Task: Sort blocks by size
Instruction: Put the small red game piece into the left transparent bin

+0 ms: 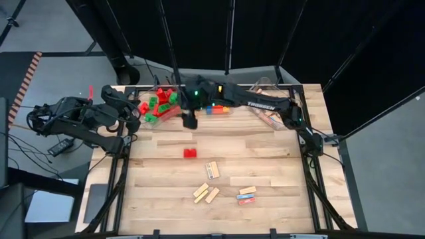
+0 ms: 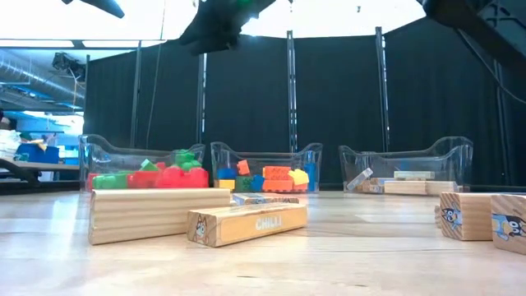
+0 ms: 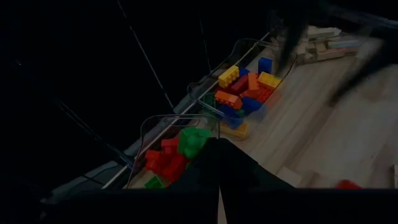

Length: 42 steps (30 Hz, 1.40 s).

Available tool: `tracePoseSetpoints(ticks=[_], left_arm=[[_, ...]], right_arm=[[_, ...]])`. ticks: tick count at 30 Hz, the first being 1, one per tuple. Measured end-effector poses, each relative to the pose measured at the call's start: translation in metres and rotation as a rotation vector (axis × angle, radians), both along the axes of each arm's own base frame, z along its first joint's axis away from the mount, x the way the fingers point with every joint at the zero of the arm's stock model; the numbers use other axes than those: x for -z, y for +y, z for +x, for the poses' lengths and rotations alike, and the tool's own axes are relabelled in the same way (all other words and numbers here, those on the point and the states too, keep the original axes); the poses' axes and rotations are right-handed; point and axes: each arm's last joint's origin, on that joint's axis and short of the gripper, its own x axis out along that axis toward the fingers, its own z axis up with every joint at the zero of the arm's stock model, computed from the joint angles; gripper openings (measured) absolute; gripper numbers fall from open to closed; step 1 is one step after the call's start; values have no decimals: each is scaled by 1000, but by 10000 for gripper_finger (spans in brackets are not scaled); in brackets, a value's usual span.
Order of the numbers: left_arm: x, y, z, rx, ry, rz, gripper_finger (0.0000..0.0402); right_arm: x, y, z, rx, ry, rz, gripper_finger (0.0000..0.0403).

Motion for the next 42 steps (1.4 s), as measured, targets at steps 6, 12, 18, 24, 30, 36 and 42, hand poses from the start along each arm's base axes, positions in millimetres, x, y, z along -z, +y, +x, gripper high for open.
tracePoseSetpoints(ticks=[6, 12, 18, 24, 30, 36, 42], left_arm=[[0, 0, 0, 0, 0, 0, 4], [0, 0, 0, 0, 1, 1, 4], [0, 0, 0, 1, 9, 2, 4], [0, 0, -1, 1, 9, 2, 4], [0, 0, -1, 1, 9, 2, 4], [0, 0, -1, 1, 9, 2, 4], [0, 0, 0, 1, 9, 2, 4]], right_arm=[[72, 49, 31, -139, 201, 0, 283], [134, 73, 38, -181, 430, 129, 290], [168, 96, 37, -169, 578, 271, 290], [170, 108, 35, -107, 600, 269, 288], [188, 118, 34, -86, 601, 253, 269], [213, 122, 28, 0, 632, 164, 217], [215, 125, 28, 2, 622, 160, 152]])
